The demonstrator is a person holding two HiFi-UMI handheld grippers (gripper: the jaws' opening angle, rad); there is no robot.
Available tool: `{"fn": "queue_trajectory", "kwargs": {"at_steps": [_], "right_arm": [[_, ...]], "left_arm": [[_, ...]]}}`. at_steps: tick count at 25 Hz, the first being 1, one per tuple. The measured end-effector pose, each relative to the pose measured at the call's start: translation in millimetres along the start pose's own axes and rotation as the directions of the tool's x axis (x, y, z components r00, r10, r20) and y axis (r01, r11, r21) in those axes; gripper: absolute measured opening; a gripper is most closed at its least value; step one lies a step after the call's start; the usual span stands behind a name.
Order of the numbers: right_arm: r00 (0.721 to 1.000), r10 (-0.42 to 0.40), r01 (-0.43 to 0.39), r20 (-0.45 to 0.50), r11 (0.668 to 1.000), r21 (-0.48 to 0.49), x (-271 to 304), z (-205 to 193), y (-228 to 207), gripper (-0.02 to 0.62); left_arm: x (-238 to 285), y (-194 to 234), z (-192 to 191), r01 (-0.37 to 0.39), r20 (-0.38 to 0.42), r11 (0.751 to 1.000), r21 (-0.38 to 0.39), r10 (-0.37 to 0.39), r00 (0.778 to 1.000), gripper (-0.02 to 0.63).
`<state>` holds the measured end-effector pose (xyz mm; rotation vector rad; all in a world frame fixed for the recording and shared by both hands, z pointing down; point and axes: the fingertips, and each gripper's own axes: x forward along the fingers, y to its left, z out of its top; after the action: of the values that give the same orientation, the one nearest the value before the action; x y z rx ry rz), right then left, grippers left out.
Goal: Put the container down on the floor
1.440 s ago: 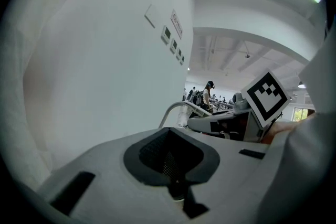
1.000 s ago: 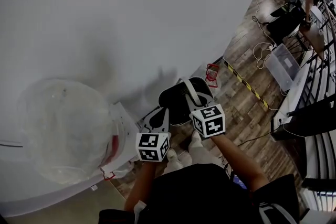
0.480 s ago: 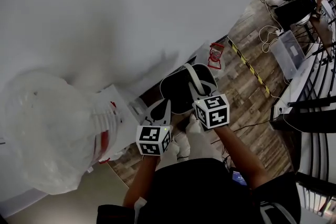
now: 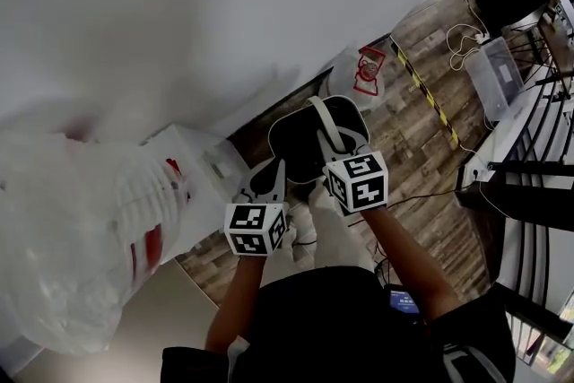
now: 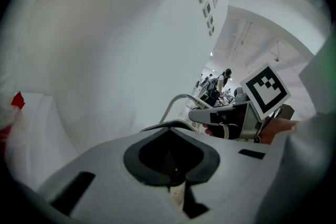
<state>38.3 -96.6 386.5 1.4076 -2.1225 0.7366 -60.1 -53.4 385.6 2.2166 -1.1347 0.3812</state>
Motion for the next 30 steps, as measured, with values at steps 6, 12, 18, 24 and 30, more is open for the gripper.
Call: {"fn": "queue_trajectory", "kwargs": {"at_steps": [6, 12, 18, 24, 30], "right_arm": [[0.998, 0.023, -0.023, -0.063, 1.0, -0.001, 19.6, -28.4, -3.6, 0.032], [0.994, 0.035, -0.033, -0.105, 0.999, 0.02, 34.5, -56.8, -9.5, 0.032], [0.988, 0.041, -0.036, -0.151, 0.999, 0.033, 47.6, -83.4, -15.6, 0.032], [0.981, 0.043, -0.035, -0.188, 0.998, 0.049, 64.0, -107.6, -23.1, 0.032], [0.972, 0.045, -0.035, -0.232, 0.998, 0.046, 75.7, -129.9, -22.6, 0.034]], "left_arm": [[17.6, 5.8, -32.8, -0.018, -0.044, 0.999, -0.037, 0.016, 0.999, 0.017], [32.7, 16.6, -57.9, -0.05, -0.07, 0.996, -0.072, 0.045, 0.997, 0.017], [44.9, 25.1, -75.2, -0.073, -0.091, 0.994, -0.087, 0.065, 0.994, 0.017], [60.9, 28.2, -93.2, -0.072, -0.103, 0.995, -0.062, 0.065, 0.993, 0.017], [69.4, 45.2, -109.6, -0.096, -0.123, 0.992, -0.085, 0.085, 0.989, 0.017]]}}
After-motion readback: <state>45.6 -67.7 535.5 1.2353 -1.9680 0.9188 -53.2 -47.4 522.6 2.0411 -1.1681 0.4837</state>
